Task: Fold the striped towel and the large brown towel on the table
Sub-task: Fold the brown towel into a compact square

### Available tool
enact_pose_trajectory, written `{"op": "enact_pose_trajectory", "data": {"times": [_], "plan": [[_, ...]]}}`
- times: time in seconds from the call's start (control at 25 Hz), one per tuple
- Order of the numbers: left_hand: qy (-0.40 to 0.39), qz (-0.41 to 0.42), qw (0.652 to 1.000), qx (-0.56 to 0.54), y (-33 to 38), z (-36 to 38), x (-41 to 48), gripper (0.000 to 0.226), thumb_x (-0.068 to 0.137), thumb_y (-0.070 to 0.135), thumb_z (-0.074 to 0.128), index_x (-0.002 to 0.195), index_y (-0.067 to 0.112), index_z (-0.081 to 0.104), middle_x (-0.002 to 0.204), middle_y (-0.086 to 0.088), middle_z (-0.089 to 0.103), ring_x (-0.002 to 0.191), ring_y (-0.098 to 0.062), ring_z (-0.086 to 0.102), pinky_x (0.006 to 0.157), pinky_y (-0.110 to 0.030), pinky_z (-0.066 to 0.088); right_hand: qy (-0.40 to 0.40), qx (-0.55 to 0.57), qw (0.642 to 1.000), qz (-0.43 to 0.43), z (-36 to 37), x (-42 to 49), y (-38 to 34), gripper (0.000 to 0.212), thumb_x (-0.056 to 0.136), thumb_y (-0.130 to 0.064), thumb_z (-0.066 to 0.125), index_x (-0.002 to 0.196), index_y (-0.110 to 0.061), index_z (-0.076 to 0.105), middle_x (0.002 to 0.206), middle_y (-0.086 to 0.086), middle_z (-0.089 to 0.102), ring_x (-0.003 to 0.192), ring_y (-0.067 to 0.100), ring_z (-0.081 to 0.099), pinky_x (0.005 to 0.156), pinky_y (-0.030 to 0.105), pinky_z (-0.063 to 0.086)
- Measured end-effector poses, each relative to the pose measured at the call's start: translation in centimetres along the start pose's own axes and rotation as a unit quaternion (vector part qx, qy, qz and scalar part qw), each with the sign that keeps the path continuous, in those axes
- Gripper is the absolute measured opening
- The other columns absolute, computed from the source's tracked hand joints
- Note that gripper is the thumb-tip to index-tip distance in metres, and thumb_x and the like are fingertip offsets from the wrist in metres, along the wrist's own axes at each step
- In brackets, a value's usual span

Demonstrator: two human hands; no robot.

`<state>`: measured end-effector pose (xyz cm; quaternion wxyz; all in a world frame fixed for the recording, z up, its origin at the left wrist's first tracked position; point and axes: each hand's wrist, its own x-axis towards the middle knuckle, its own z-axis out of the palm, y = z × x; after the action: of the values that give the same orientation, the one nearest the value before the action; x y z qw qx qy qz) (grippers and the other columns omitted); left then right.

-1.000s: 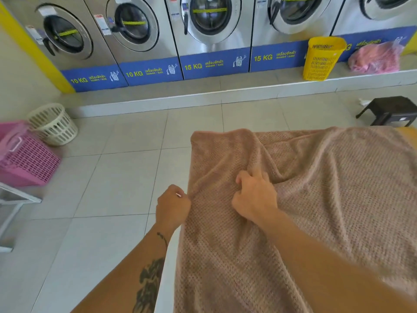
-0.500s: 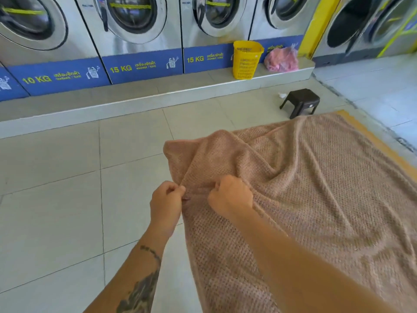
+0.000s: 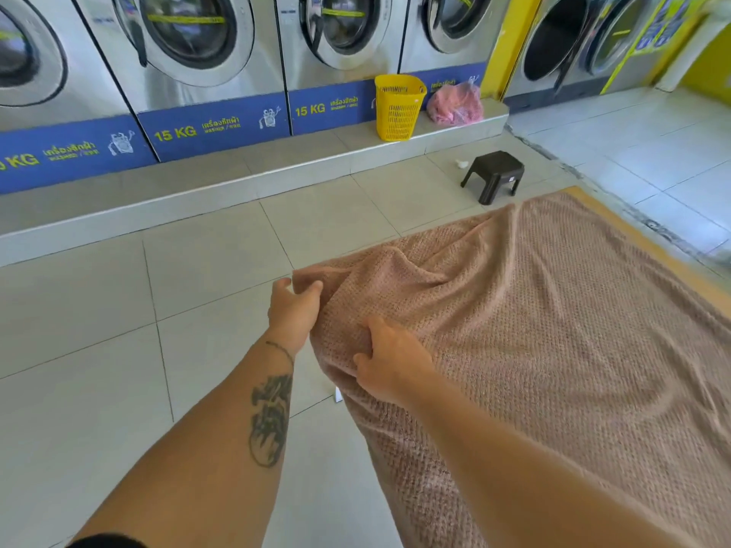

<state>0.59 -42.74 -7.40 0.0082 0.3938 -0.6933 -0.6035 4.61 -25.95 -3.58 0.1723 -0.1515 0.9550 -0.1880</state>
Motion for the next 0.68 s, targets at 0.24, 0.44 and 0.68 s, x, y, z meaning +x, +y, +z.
{"op": "enact_pose_trajectory", "data": {"times": [0.24, 0.44, 0.68], "plan": [[0.137, 0.147, 0.962, 0.183, 1.6, -1.2, 2.3, 0.011, 0.097, 0.020, 0.047, 0.095, 0.018, 0.057, 0.094, -0.003, 0.060, 0.089, -0.029, 0.058, 0.072, -0.035, 0.043, 0.089, 0.005, 0.996, 0.028, -0.7, 2.4, -1.4, 0.013, 0.084, -0.006, 0.047, 0.085, -0.017, 0.055, 0.082, -0.001, 0.059, 0.072, 0.021, 0.059, 0.063, 0.036, 0.056], [0.092, 0.072, 0.982, 0.146, 2.5, -2.9, 4.4, 0.043, 0.088, 0.007, 0.046, 0.129, 0.019, 0.051, 0.124, -0.012, 0.053, 0.104, -0.034, 0.056, 0.085, -0.040, 0.051, 0.067, 0.017, 0.997, -0.030, -1.3, 2.5, -0.4, 0.018, 0.091, -0.007, 0.048, 0.093, -0.020, 0.059, 0.091, -0.004, 0.058, 0.081, 0.018, 0.058, 0.062, 0.027, 0.049], [0.042, 0.177, 0.926, 0.331, 2.3, -0.6, 3.7, 0.014, 0.091, 0.030, 0.054, 0.100, 0.021, 0.059, 0.108, -0.011, 0.060, 0.096, -0.034, 0.060, 0.083, -0.045, 0.053, 0.083, 0.055, 0.995, -0.014, -0.8, -0.1, 1.6, 0.029, 0.084, -0.006, 0.047, 0.104, -0.019, 0.065, 0.101, 0.000, 0.058, 0.089, 0.022, 0.058, 0.076, 0.039, 0.057]]}}
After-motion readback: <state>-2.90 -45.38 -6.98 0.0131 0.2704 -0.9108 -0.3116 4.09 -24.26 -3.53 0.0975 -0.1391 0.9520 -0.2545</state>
